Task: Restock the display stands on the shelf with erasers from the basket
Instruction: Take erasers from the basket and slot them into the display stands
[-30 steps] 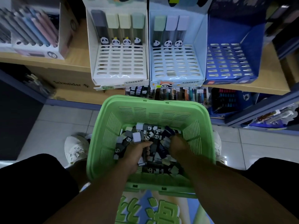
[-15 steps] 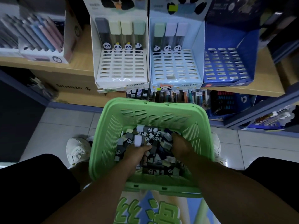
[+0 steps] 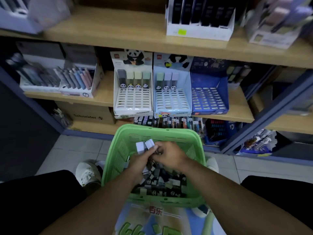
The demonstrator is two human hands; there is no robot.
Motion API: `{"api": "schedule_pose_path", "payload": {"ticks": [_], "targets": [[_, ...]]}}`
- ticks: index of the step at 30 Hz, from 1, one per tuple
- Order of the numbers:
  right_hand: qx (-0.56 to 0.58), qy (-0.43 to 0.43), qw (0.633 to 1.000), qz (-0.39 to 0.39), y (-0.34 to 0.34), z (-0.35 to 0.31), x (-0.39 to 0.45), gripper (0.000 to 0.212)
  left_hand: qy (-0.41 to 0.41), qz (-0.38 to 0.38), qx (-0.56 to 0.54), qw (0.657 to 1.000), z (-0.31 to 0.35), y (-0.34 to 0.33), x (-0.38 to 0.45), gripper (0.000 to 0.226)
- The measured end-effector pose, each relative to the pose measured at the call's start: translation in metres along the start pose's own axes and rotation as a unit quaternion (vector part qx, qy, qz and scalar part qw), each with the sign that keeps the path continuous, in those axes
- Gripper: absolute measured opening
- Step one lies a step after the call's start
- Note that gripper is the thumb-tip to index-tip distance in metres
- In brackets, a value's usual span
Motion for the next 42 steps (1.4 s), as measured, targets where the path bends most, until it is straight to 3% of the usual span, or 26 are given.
{"api": "schedule_pose_path", "payload": {"ticks": [5,10,13,16,19,21,26,29,33,35,37,42], "targets": [[0.061,-0.014,0.998,-0.025,0.029,-0.032,-0.026,0.017,-0.02,0.015,-0.026,0.999,0.036,-0.008,-0.022,0.039],[0.124,-0.072,0.98,-0.138,0.058,-0.055,-0.042,0.038,-0.07,0.008,-0.029,0.997,0.063,-0.013,-0.036,0.052],[0.165,-0.091,0.971,-0.149,0.086,-0.067,-0.049,0.046,-0.087,-0.026,-0.029,0.995,0.082,-0.021,-0.038,0.07],[0.202,-0.102,0.963,-0.147,0.109,-0.077,-0.048,0.057,-0.093,-0.07,-0.024,0.993,0.105,-0.03,-0.037,0.068],[0.195,-0.11,0.969,-0.101,0.129,-0.085,-0.039,0.076,-0.108,-0.103,-0.006,0.989,0.131,-0.037,-0.036,0.038],[0.201,-0.106,0.972,-0.064,0.146,-0.088,-0.028,0.077,-0.118,-0.1,0.029,0.988,0.148,-0.037,-0.033,0.024],[0.193,-0.08,0.972,0.108,0.196,-0.077,0.011,0.019,-0.142,-0.11,0.179,0.967,0.182,-0.031,-0.015,0.019],[0.142,-0.065,0.966,0.208,0.211,-0.068,0.026,0.021,-0.156,-0.126,0.251,0.947,0.188,-0.032,-0.001,0.017],[0.038,-0.014,0.96,0.277,0.216,-0.067,0.042,0.013,-0.164,-0.109,0.234,0.952,0.177,-0.04,0.016,0.016],[-0.008,0.016,0.95,0.312,0.217,-0.07,0.046,0.029,-0.162,-0.111,0.21,0.958,0.173,-0.049,0.019,0.015],[-0.017,0.044,0.941,0.335,0.216,-0.072,0.05,0.039,-0.167,-0.116,0.196,0.959,0.172,-0.059,0.021,0.018],[-0.017,0.066,0.934,0.351,0.218,-0.071,0.061,0.029,-0.16,-0.141,0.184,0.96,0.166,-0.079,0.027,0.023]]}}
Point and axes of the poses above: each hand's wrist, its own x-axis towards the middle knuckle, its own y-axis out of the back of the hand, z = x × y, the point moved 4 cm from there along x, towards the middle knuckle, and after that the axes turned 13 degrees about -y, right-handed, at the moved point
